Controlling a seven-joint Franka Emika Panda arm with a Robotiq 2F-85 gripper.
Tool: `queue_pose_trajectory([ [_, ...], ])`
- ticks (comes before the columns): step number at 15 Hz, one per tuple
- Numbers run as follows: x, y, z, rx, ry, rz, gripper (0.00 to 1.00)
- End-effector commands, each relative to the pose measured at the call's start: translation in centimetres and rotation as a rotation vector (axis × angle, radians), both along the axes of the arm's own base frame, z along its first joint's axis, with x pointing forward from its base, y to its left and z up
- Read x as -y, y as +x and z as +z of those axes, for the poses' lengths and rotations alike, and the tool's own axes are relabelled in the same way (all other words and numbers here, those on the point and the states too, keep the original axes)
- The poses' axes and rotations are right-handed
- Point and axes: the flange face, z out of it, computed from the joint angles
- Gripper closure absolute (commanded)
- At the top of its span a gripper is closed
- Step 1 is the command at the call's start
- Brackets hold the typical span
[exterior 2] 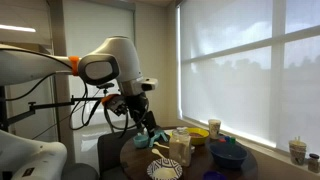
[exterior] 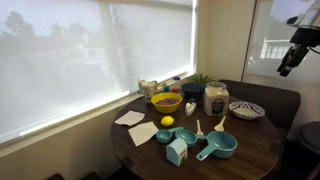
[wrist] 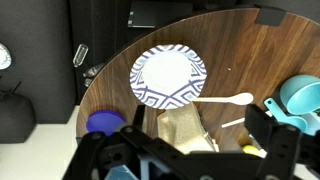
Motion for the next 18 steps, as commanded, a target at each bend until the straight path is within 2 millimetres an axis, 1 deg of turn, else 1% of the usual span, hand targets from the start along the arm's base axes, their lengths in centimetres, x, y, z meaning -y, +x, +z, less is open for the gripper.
queue_pose_trajectory([
  [1,0.0,0.0,0.0,-0.001,0.0,0.0,0.0],
  [8,0.0,0.0,0.0,-0.001,0.0,0.0,0.0],
  [10,-1.0,1.8,-0.1,0.006,0.027,0.023,0.0],
  [12,-1.9,3.6,0.2,0.026,0.022,0.037,0.0],
  [16,-4.4,7.8,0.5,0.048,-0.005,0.096,0.0],
  [17,-3.3,5.1,0.0,0.046,-0.016,0.073,0.0],
  [18,-3.9,6.1,0.0,0.045,-0.017,0.085,0.0],
])
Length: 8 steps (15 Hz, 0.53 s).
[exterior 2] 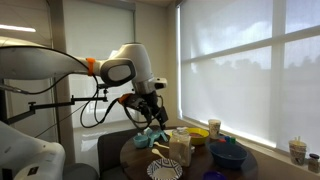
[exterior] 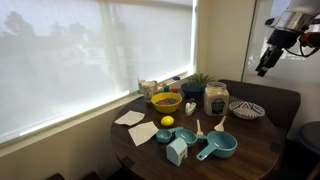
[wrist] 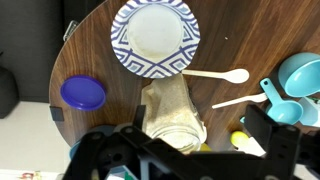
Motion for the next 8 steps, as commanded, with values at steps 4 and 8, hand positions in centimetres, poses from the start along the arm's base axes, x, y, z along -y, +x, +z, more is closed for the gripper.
queue_pose_trajectory([
  [4,-0.37,1.38,-0.01,-0.012,-0.005,0.007,0.0],
  [8,-0.36,1.37,0.1,-0.01,-0.005,0.007,0.0],
])
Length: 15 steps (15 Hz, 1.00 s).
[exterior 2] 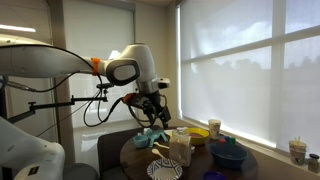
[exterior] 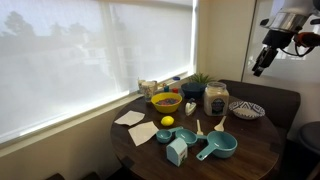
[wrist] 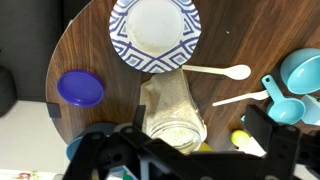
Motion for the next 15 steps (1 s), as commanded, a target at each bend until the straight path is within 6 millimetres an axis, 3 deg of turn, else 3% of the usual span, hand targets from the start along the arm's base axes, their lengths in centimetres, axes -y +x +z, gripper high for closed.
queue_pose_trajectory([
  [1,0.0,0.0,0.1,-0.001,0.0,0.0,0.0],
  [4,0.0,0.0,0.1,-0.001,0.0,0.0,0.0],
  [12,0.5,5.7,0.7,-0.084,0.01,-0.152,0.0],
  [13,0.7,6.4,0.8,-0.083,0.012,-0.159,0.05],
  [14,0.8,7.2,0.9,-0.089,0.013,-0.18,0.26],
  [15,0.7,7.8,0.9,-0.093,0.012,-0.191,0.29],
])
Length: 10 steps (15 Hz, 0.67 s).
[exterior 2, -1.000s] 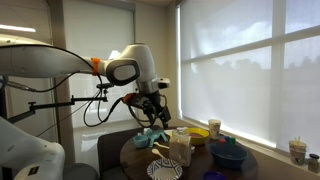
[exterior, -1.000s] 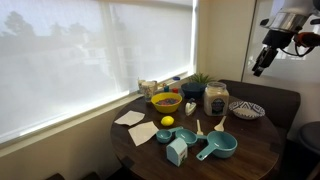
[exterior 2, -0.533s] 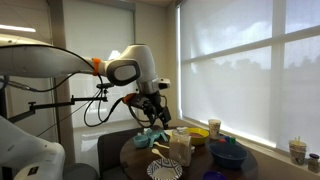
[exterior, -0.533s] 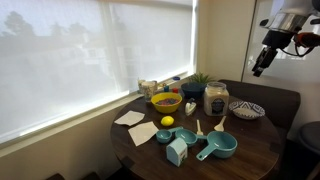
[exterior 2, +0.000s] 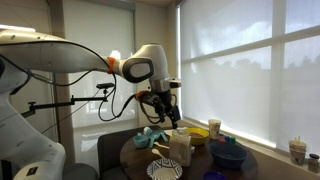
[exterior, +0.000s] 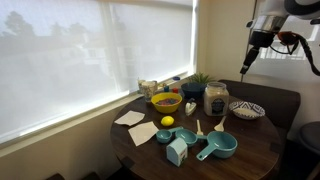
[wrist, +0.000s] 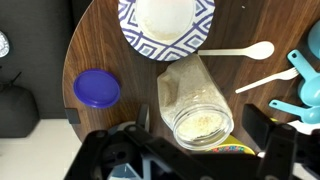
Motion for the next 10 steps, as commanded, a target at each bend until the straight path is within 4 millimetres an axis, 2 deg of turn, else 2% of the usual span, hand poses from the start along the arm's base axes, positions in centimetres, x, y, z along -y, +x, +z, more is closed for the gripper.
queue_pose_trajectory([
  [1,0.0,3.3,0.6,-0.037,0.016,-0.063,0.31],
  [4,-0.9,5.3,0.7,-0.038,0.022,-0.066,0.53],
  [7,-2.7,7.2,0.5,-0.044,0.027,-0.049,0.73],
  [10,-4.5,8.6,-0.4,-0.058,0.034,-0.013,0.71],
])
